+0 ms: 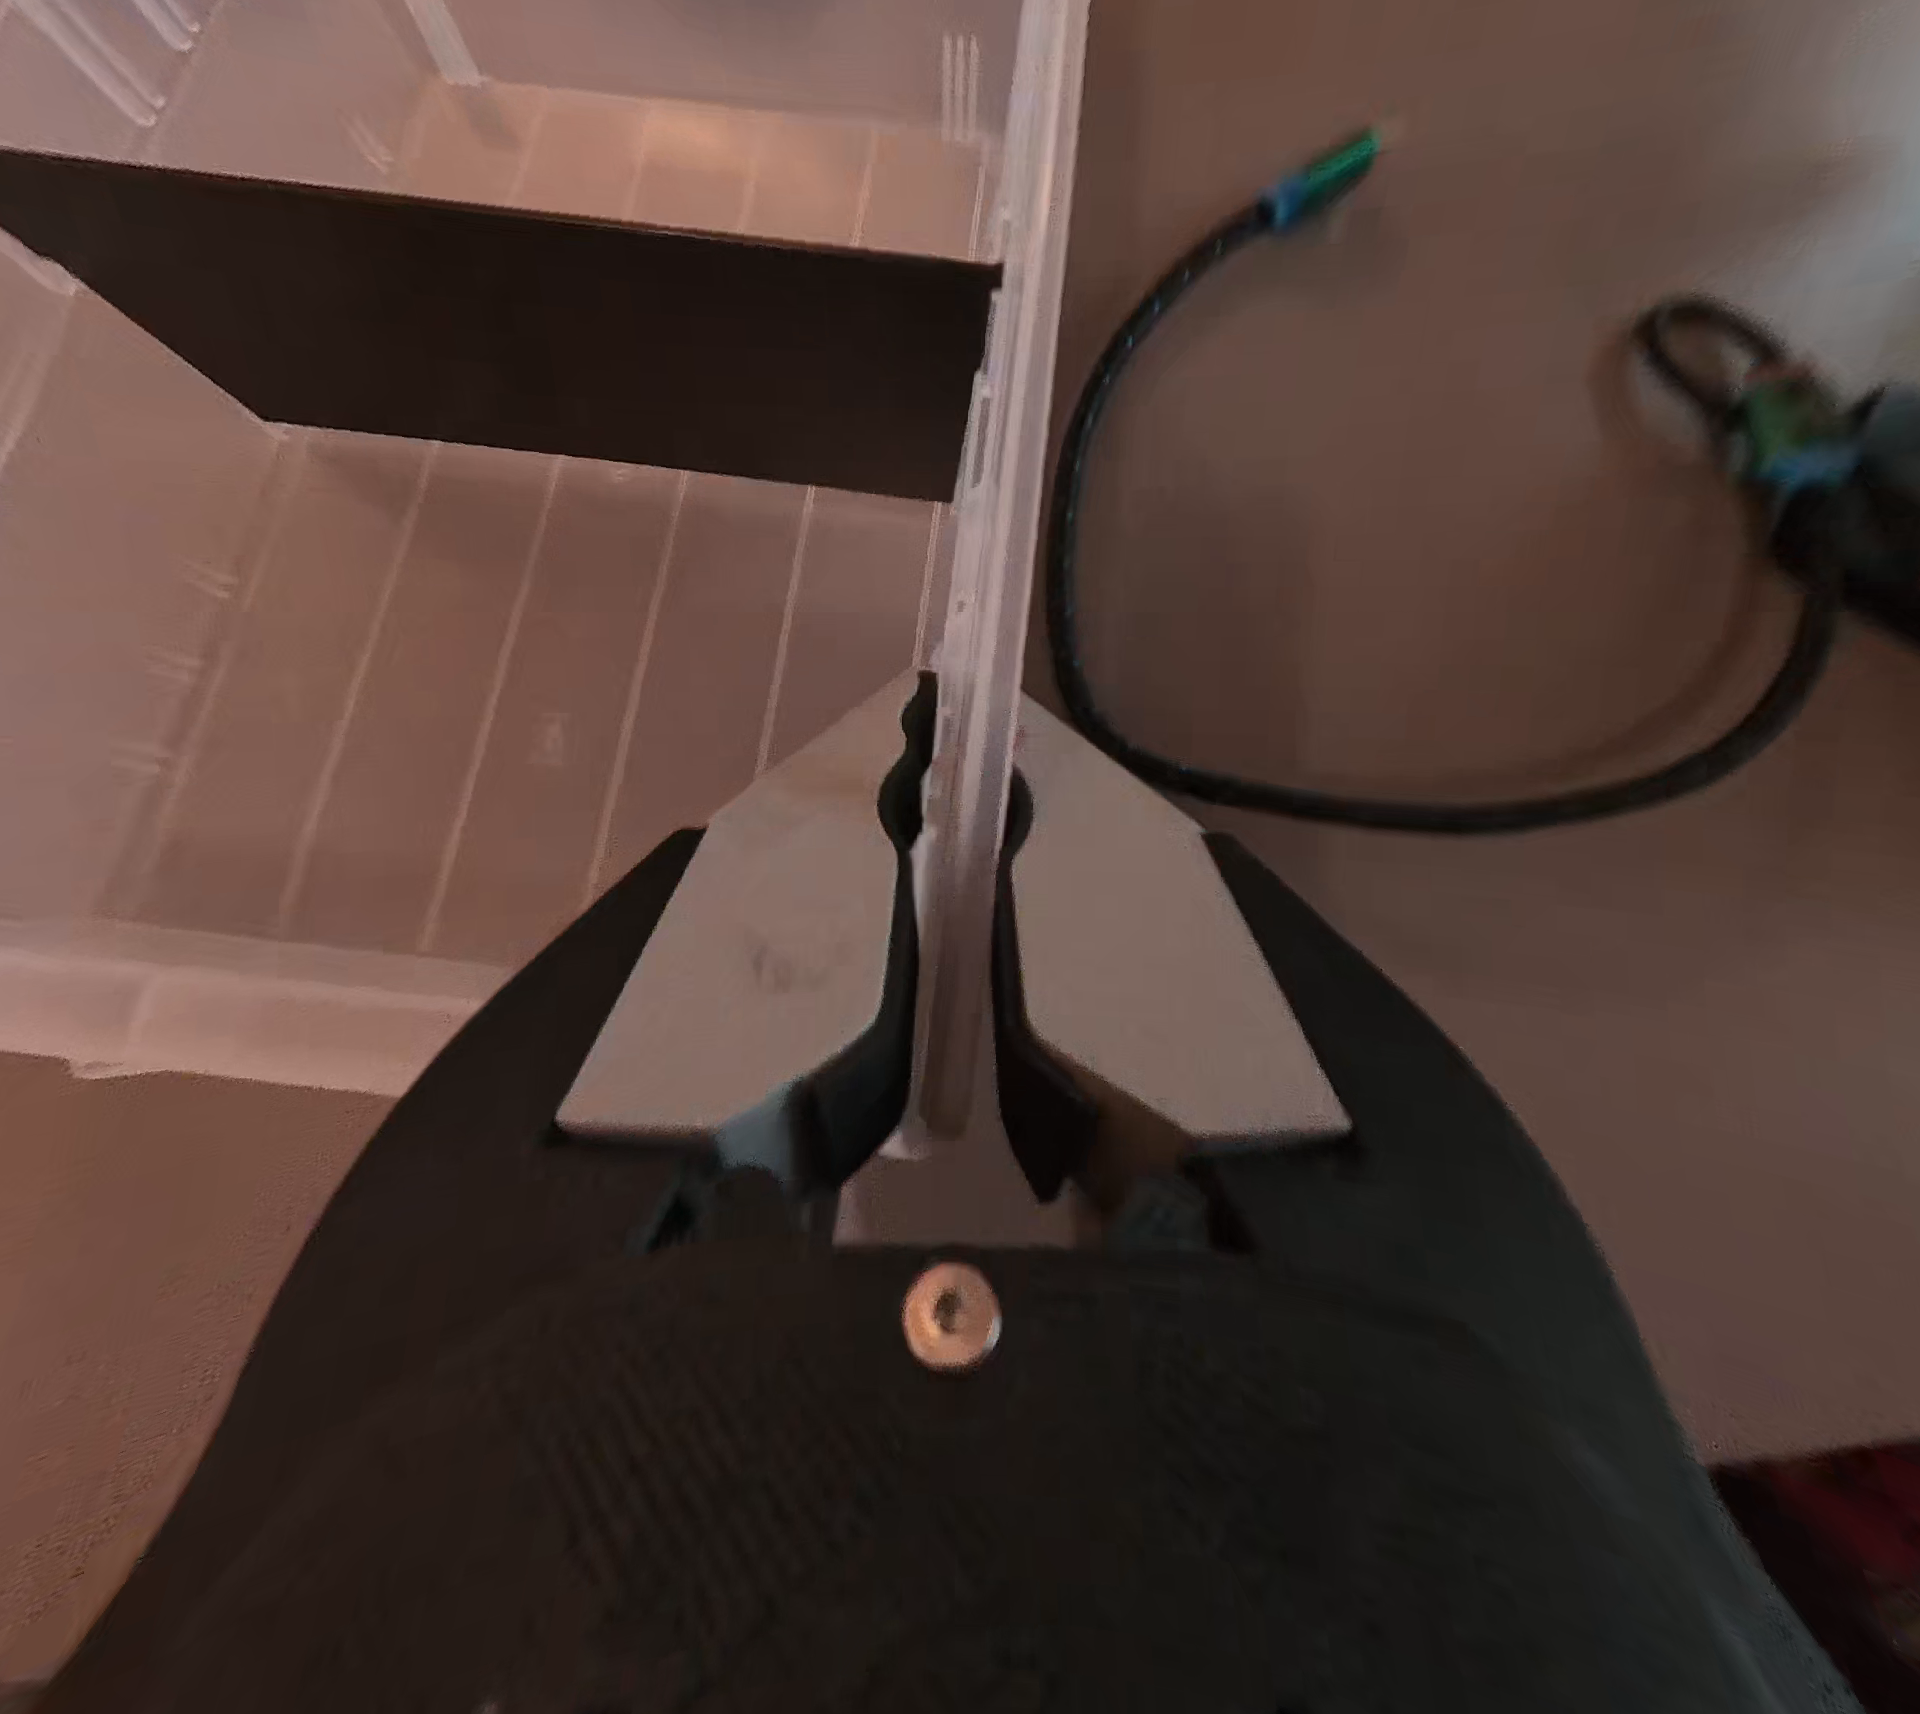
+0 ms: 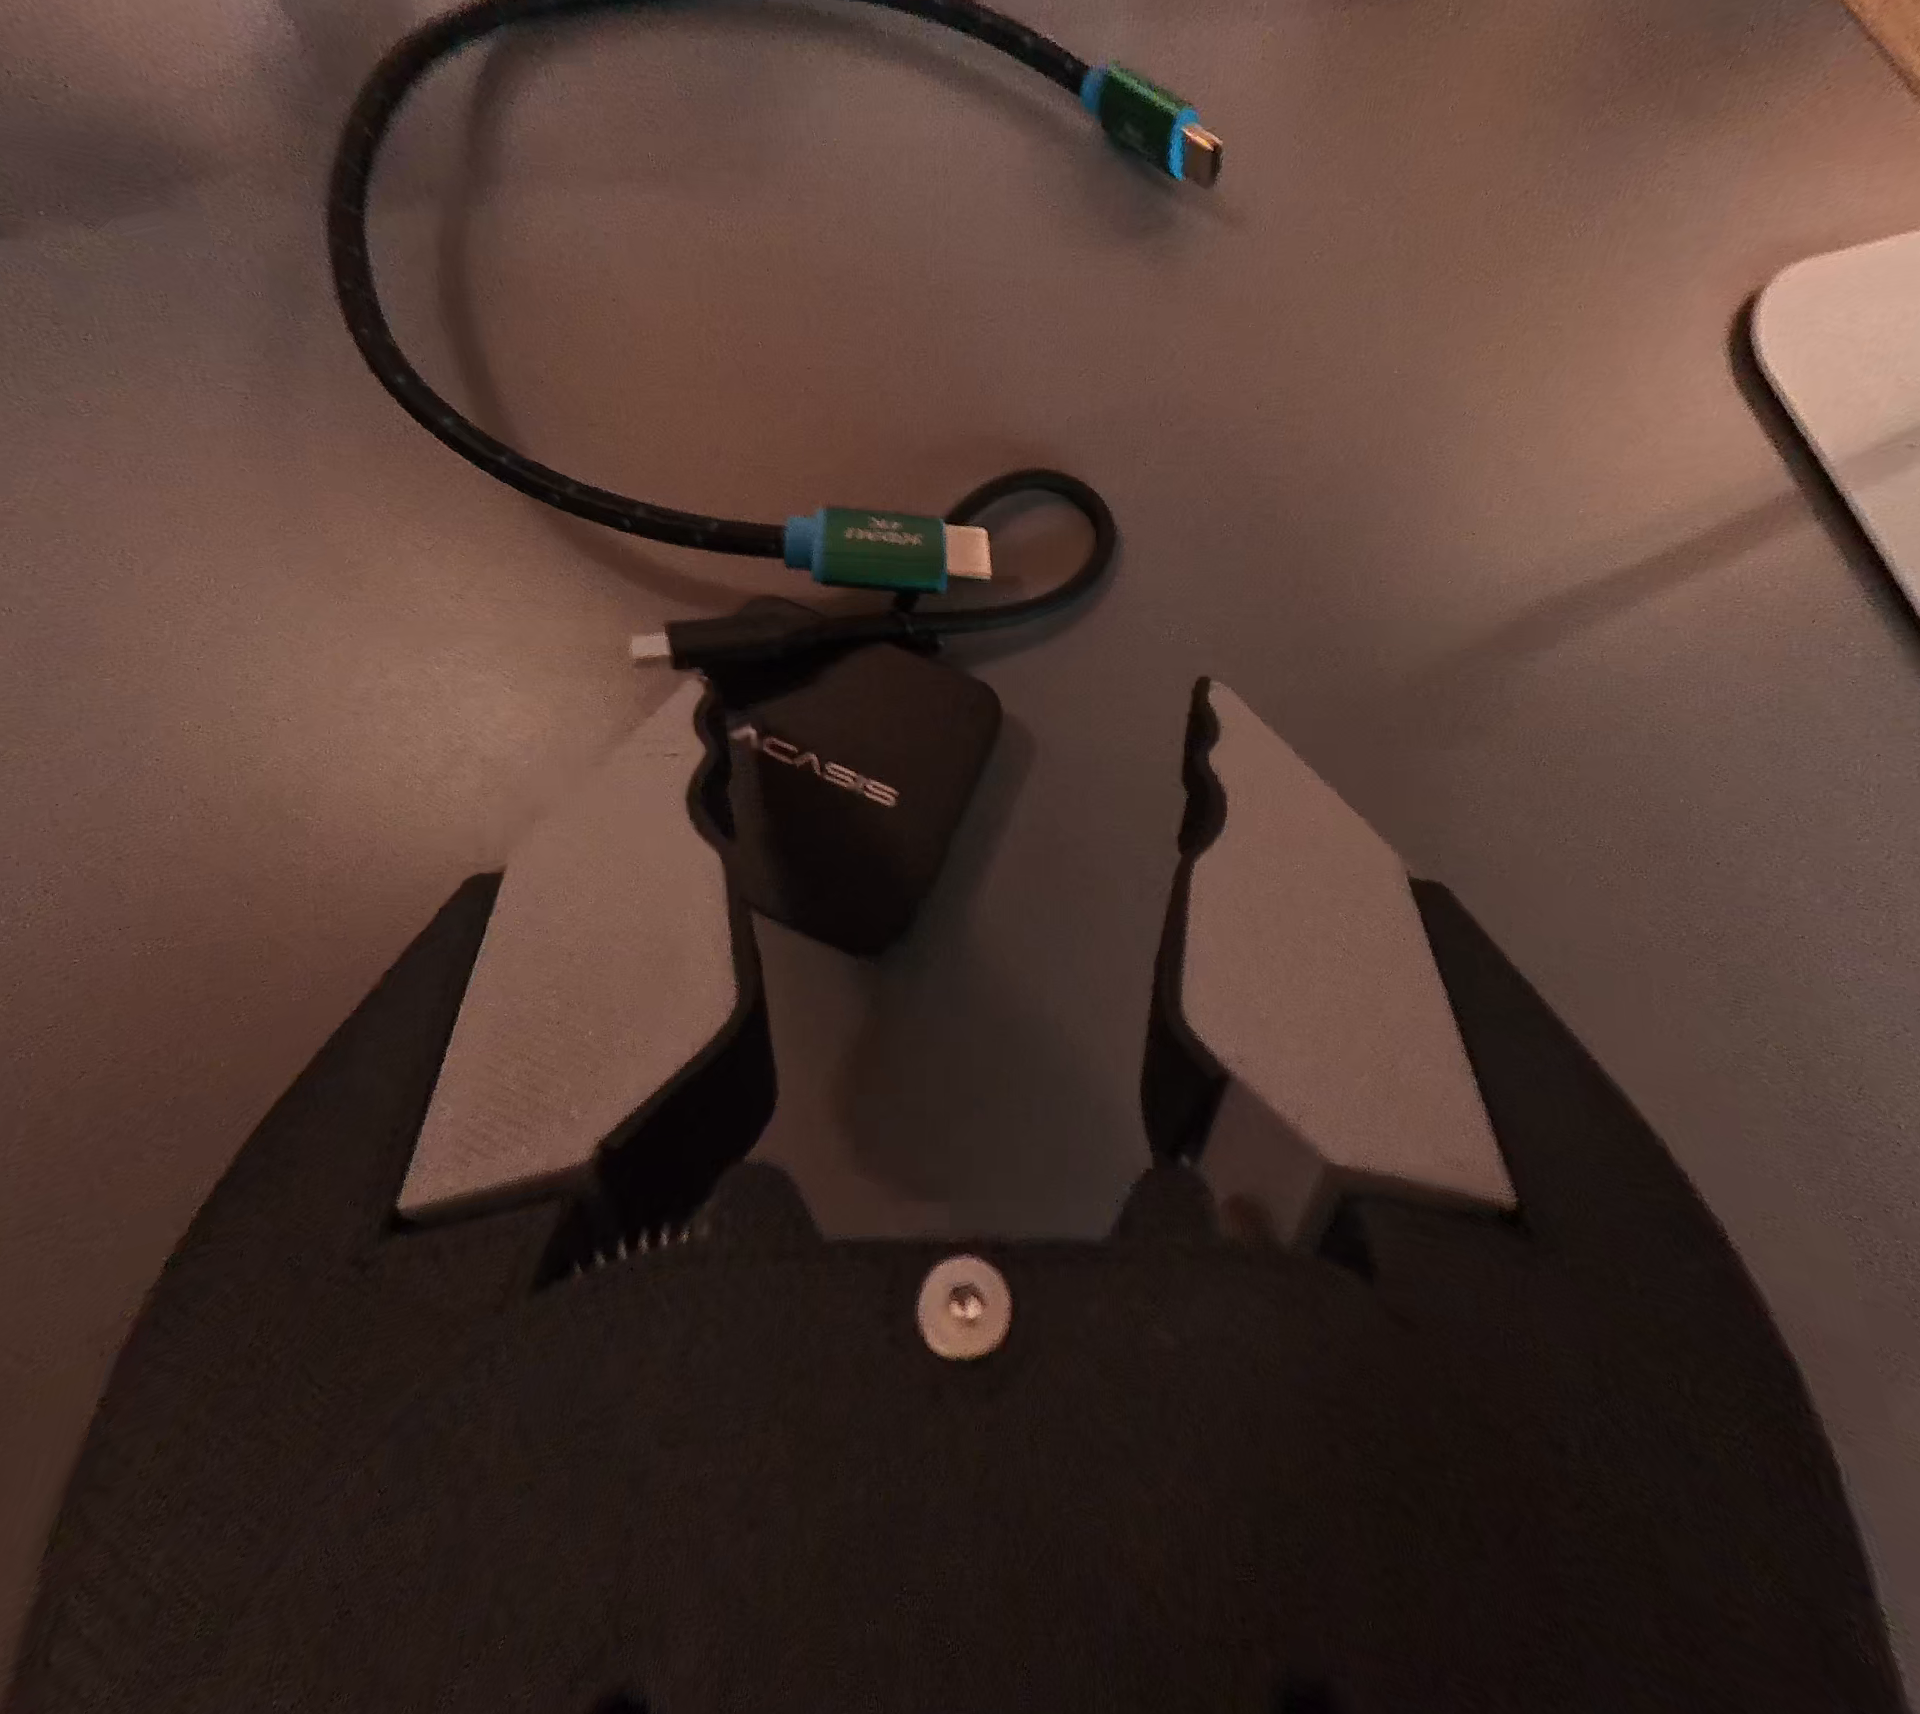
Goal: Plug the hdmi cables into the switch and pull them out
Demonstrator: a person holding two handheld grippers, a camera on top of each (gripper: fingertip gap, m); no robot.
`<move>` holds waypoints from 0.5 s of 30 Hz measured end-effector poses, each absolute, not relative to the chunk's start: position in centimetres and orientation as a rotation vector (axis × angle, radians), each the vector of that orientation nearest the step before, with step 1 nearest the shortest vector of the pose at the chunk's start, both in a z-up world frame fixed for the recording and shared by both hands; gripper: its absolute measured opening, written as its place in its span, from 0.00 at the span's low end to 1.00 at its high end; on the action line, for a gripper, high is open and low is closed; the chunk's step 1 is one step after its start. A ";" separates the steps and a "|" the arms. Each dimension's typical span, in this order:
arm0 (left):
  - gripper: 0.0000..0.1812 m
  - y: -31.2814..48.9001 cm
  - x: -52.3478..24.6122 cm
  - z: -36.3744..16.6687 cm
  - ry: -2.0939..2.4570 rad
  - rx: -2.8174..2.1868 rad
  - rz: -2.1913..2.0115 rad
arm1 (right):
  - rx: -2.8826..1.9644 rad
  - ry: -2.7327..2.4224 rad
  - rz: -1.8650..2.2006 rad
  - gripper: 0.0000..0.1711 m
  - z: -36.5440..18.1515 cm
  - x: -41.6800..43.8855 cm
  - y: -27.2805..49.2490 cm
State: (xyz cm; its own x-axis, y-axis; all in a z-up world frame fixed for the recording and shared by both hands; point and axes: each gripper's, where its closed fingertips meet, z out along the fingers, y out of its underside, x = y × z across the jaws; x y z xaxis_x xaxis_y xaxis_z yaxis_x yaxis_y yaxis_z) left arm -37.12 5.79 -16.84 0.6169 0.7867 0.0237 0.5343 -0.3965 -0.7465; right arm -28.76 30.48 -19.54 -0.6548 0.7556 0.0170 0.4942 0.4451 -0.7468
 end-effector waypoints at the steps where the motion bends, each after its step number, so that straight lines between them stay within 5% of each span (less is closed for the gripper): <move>1: 0.03 6.1 -37.2 -16.7 -1.061 -2.054 0.411 | -1.076 -2.351 0.999 0.48 -19.6 -28.8 31.1; 5: 0.28 8.1 -35.6 -15.3 -0.997 -1.970 0.240 | -1.122 -2.361 0.979 0.47 -19.0 -28.1 32.0; 12: 0.33 7.4 -34.0 -10.1 -0.839 -1.936 0.490 | -1.196 -2.559 0.951 0.52 -21.0 -25.8 29.7; 15: 0.33 9.1 -32.0 -10.3 -0.763 -1.993 0.433 | -1.253 -2.539 0.932 0.40 -21.5 -26.1 29.1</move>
